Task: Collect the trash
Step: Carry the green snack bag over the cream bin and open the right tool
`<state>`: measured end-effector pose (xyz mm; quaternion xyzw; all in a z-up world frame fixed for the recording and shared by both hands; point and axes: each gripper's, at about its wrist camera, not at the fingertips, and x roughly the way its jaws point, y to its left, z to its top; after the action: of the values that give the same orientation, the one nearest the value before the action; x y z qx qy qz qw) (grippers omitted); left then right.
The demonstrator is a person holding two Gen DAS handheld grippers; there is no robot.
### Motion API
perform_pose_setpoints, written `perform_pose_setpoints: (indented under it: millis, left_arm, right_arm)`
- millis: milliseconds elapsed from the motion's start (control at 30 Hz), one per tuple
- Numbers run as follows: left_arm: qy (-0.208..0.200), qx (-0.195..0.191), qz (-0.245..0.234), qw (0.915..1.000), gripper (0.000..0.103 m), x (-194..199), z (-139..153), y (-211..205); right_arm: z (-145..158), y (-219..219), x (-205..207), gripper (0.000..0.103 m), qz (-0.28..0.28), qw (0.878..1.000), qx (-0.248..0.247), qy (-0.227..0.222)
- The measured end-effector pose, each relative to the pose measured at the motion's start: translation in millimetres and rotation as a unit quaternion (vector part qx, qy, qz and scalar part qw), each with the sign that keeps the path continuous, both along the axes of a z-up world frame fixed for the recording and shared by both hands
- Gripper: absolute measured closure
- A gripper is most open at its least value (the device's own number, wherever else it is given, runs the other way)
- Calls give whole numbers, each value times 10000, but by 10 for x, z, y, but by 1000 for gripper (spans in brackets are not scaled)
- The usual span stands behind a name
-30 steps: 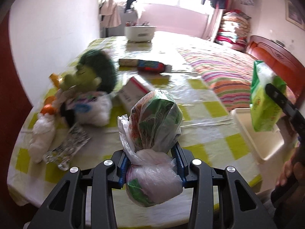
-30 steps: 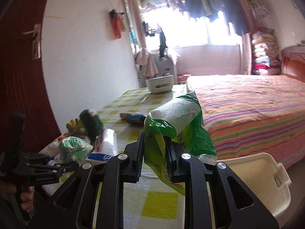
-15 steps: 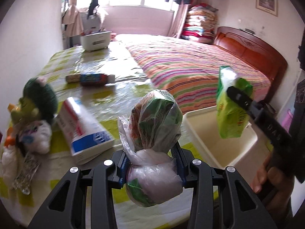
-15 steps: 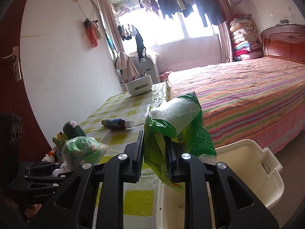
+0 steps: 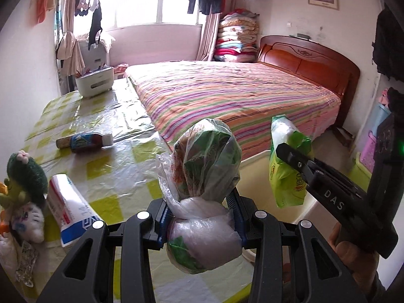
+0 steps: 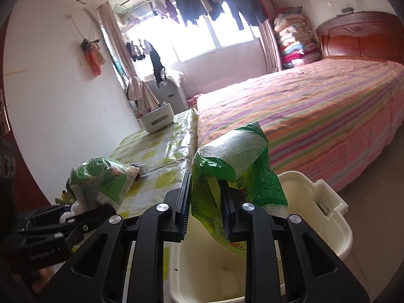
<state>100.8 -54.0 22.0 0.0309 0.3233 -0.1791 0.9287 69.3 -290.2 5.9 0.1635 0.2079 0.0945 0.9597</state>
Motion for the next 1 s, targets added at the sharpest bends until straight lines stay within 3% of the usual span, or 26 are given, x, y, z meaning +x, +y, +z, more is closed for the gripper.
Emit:
perform_pose_setpoints:
  millis: [333,567,867,967,1000]
  left_arm:
    - [204,-122,-87,9997,64,119,-38,-96]
    - [274,-136,-71,9995,64,168,-66,-143]
    - [341,-89,-108,9993,64,187,-121,-202]
    - [331,-89,-101,9994,64,184,-123,-202]
    - [315,-82,-94,9994,64,179,-124,-208]
  right_arm:
    - [-38,-25,113,78,-46,9997,138,173]
    - [-76,-137,157,56,-135,9989,361,261]
    - [-127,-172,168,43,-56,9973,649,332]
    - [-218,-271,203,42,71,9918,1183,485]
    - [-201,-245,201,42,-91,9943,922,531]
